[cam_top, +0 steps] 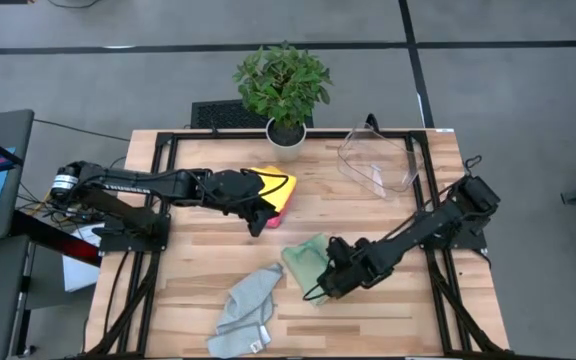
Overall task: Fold microfiber towels
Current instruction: Fold the light green microfiber towel
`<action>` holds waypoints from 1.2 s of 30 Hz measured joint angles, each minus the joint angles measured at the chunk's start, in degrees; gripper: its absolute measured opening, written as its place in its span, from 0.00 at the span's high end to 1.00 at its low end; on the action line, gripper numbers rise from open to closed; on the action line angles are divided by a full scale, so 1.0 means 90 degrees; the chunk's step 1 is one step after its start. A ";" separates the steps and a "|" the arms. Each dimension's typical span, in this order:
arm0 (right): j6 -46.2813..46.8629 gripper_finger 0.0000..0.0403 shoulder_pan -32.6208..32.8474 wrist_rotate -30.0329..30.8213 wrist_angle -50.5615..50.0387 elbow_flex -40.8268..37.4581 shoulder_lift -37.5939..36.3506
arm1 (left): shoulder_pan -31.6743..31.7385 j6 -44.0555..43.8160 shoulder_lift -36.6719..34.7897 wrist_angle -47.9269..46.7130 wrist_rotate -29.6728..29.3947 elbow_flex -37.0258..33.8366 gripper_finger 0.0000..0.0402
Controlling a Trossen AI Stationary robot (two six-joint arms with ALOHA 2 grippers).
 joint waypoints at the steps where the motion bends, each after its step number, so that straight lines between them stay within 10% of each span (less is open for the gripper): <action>1: -0.0071 0.40 -0.0025 -0.0059 -0.0009 -0.0007 0.0075 | 0.0000 0.0000 0.0000 -0.0024 -0.0009 -0.0004 0.71; 8: -0.0509 0.48 -0.0016 -0.0413 0.0358 0.0042 0.0354 | 0.0005 0.0000 0.0000 -0.0137 -0.0183 -0.0005 0.71; 19: -0.0597 0.96 -0.0013 -0.0454 0.0314 0.0087 0.0303 | 0.0005 -0.0019 0.0000 -0.0134 -0.0298 -0.0005 0.71; 36: 0.0942 0.97 0.0608 0.0049 -0.0858 0.0092 -0.0315 | 0.0005 -0.0159 0.0000 -0.0099 -0.0443 -0.0005 0.71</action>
